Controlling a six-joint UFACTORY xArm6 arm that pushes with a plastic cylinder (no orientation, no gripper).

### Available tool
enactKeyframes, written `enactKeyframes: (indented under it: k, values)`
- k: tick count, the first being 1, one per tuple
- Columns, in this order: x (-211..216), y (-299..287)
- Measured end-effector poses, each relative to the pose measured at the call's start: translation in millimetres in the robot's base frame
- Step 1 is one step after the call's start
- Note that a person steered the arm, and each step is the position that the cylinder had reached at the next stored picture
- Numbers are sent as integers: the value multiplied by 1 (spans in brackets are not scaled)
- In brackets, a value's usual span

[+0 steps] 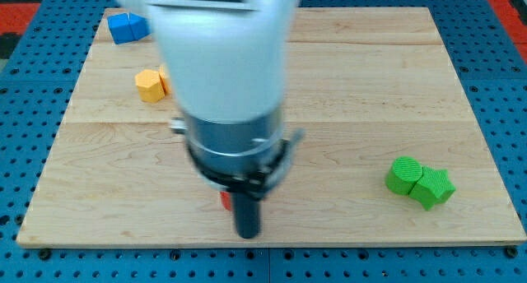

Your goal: Push the green blocks towards the center of the board

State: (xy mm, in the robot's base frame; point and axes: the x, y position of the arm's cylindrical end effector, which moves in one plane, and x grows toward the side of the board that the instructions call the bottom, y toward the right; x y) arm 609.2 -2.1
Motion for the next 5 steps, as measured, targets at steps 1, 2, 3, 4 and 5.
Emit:
enactKeyframes:
  k: [1,2,3,4,5]
  values:
    - [7,68]
    - [-29,90]
    - [-20,126]
    - [0,202]
    - [-9,260]
